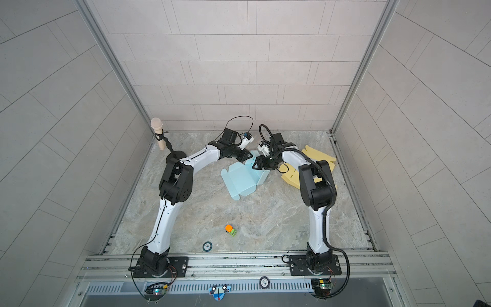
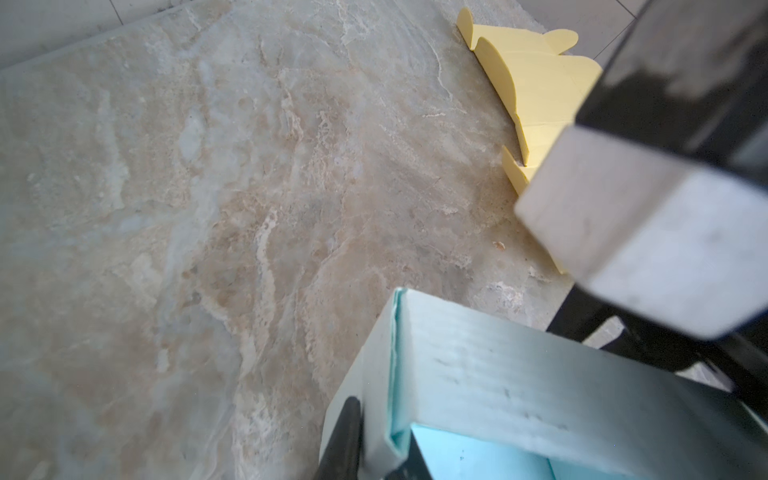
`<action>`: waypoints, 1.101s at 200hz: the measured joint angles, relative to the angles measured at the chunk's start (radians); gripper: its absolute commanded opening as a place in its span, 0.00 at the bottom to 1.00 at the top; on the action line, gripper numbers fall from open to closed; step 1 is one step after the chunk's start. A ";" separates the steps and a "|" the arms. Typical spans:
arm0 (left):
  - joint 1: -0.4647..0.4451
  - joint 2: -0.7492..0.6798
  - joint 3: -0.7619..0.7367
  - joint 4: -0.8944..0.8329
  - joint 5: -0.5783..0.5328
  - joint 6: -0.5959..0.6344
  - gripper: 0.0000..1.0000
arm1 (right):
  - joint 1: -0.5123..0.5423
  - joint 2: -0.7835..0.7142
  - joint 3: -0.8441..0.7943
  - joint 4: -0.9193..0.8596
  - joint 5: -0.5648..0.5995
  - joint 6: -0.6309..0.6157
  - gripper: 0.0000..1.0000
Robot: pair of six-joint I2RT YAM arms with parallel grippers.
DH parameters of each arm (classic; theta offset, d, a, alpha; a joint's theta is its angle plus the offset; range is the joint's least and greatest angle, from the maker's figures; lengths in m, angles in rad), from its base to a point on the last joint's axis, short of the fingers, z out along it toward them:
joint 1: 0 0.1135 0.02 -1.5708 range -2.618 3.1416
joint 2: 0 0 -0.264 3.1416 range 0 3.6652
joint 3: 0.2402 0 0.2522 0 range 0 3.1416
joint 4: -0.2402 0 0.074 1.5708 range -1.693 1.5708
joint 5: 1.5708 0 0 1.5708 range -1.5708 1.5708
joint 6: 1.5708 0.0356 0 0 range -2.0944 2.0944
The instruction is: Fold the paper box
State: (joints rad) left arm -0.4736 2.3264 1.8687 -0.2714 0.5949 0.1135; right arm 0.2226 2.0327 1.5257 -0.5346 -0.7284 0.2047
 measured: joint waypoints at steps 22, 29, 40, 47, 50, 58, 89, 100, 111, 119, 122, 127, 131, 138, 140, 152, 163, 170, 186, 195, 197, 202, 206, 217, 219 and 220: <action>-0.003 -0.100 -0.161 0.049 -0.021 -0.002 0.13 | 0.004 -0.078 -0.067 0.029 -0.034 0.036 0.76; -0.005 -0.130 -0.211 0.062 -0.030 -0.003 0.12 | 0.006 -0.106 -0.085 0.034 -0.042 0.046 0.76; -0.009 -0.179 -0.291 0.097 -0.047 -0.007 0.13 | 0.010 -0.148 -0.103 0.041 -0.051 0.062 0.76; -0.011 -0.208 -0.337 0.114 -0.056 -0.009 0.13 | 0.011 -0.171 -0.110 0.046 -0.054 0.070 0.77; -0.011 -0.220 -0.356 0.124 -0.060 -0.010 0.13 | 0.013 -0.180 -0.111 0.048 -0.055 0.074 0.77; -0.013 -0.248 -0.403 0.150 -0.072 -0.011 0.13 | 0.013 -0.199 -0.115 0.054 -0.058 0.085 0.76; -0.018 -0.326 -0.546 0.248 -0.118 -0.021 0.13 | 0.013 -0.247 -0.118 0.075 -0.062 0.134 0.76; -0.018 -0.339 -0.575 0.279 -0.130 -0.024 0.12 | 0.010 -0.252 -0.118 0.092 -0.060 0.161 0.74; -0.029 -0.349 -0.602 0.309 -0.141 -0.030 0.13 | 0.006 -0.252 -0.118 0.110 -0.046 0.184 0.72; -0.033 -0.356 -0.618 0.328 -0.149 -0.034 0.13 | 0.000 -0.249 -0.117 0.117 -0.038 0.203 0.70; -0.035 -0.359 -0.624 0.335 -0.152 -0.036 0.13 | -0.002 -0.248 -0.116 0.118 -0.034 0.209 0.69; -0.039 -0.363 -0.633 0.346 -0.155 -0.037 0.13 | -0.007 -0.242 -0.109 0.120 -0.028 0.219 0.69; -0.042 -0.365 -0.639 0.354 -0.159 -0.038 0.13 | -0.011 -0.235 -0.104 0.120 -0.023 0.221 0.68; -0.048 -0.370 -0.649 0.365 -0.167 -0.039 0.13 | -0.019 -0.216 -0.085 0.119 -0.011 0.229 0.68; -0.049 -0.370 -0.650 0.367 -0.168 -0.039 0.13 | -0.020 -0.211 -0.080 0.119 -0.009 0.230 0.68; -0.055 -0.376 -0.663 0.383 -0.178 -0.043 0.14 | -0.029 -0.163 -0.037 0.117 0.009 0.233 0.67; -0.057 -0.377 -0.671 0.401 -0.183 -0.048 0.13 | -0.036 -0.108 0.012 0.113 0.020 0.230 0.66; -0.060 -0.377 -0.677 0.414 -0.188 -0.054 0.13 | -0.037 -0.074 0.038 0.110 0.023 0.228 0.66; -0.063 -0.377 -0.691 0.446 -0.199 -0.069 0.14 | -0.037 -0.012 0.069 0.104 0.027 0.221 0.66; -0.063 -0.377 -0.697 0.463 -0.205 -0.080 0.14 | -0.034 0.016 0.075 0.097 0.029 0.218 0.65; -0.063 -0.376 -0.698 0.465 -0.208 -0.083 0.14 | -0.034 0.022 0.077 0.095 0.029 0.217 0.65; -0.063 -0.376 -0.700 0.470 -0.210 -0.089 0.15 | -0.032 0.037 0.079 0.090 0.029 0.215 0.65; -0.063 -0.376 -0.700 0.478 -0.214 -0.098 0.15 | -0.031 0.048 0.080 0.088 0.028 0.213 0.65; -0.063 -0.375 -0.700 0.492 -0.221 -0.111 0.14 | -0.027 0.068 0.080 0.079 0.026 0.209 0.65; -0.064 -0.375 -0.700 0.496 -0.222 -0.114 0.14 | -0.026 0.072 0.080 0.076 0.026 0.208 0.65; -0.064 -0.375 -0.700 0.497 -0.223 -0.115 0.14 | -0.026 0.074 0.080 0.075 0.026 0.207 0.65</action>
State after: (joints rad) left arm -0.5377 1.9511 1.1683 0.2256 0.3717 -0.0017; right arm 0.1970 2.1071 1.6062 -0.4599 -0.7029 0.4114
